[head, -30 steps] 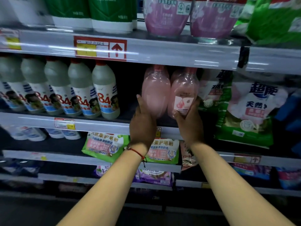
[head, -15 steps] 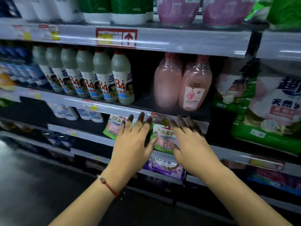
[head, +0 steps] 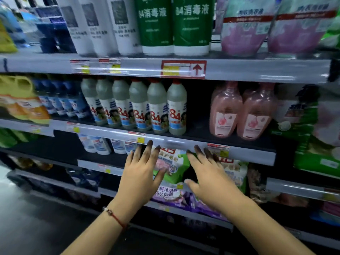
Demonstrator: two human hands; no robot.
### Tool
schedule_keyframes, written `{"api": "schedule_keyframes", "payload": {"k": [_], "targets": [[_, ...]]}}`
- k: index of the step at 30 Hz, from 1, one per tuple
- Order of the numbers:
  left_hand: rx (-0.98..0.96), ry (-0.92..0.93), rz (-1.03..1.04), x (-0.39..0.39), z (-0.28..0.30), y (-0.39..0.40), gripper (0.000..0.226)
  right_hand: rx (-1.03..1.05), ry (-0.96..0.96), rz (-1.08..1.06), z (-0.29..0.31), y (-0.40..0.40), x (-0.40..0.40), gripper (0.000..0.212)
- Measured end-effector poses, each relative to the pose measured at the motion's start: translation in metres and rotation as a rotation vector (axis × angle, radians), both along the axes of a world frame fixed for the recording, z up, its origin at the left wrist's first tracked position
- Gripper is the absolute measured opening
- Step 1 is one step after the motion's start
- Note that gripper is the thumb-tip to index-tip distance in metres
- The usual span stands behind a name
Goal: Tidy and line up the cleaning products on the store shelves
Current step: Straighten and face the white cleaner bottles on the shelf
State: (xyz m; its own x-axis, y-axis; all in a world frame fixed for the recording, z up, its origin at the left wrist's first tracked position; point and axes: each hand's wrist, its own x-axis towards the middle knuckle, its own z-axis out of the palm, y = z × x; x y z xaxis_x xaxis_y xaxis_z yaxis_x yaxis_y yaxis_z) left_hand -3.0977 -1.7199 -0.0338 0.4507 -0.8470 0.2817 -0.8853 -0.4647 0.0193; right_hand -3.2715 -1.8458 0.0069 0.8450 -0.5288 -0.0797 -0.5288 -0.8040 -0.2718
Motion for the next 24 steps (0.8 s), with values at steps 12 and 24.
{"api": "schedule_keyframes", "payload": {"k": [12,24], "targets": [[0.03,-0.016,-0.202,0.091,0.006,-0.022,0.073,0.062,-0.031,-0.355,-0.003,0.008,0.113,0.089],[0.038,-0.011,-0.385,0.102,-0.008,-0.054,0.072,-0.022,0.106,-0.437,-0.012,-0.003,0.135,0.082]]}}
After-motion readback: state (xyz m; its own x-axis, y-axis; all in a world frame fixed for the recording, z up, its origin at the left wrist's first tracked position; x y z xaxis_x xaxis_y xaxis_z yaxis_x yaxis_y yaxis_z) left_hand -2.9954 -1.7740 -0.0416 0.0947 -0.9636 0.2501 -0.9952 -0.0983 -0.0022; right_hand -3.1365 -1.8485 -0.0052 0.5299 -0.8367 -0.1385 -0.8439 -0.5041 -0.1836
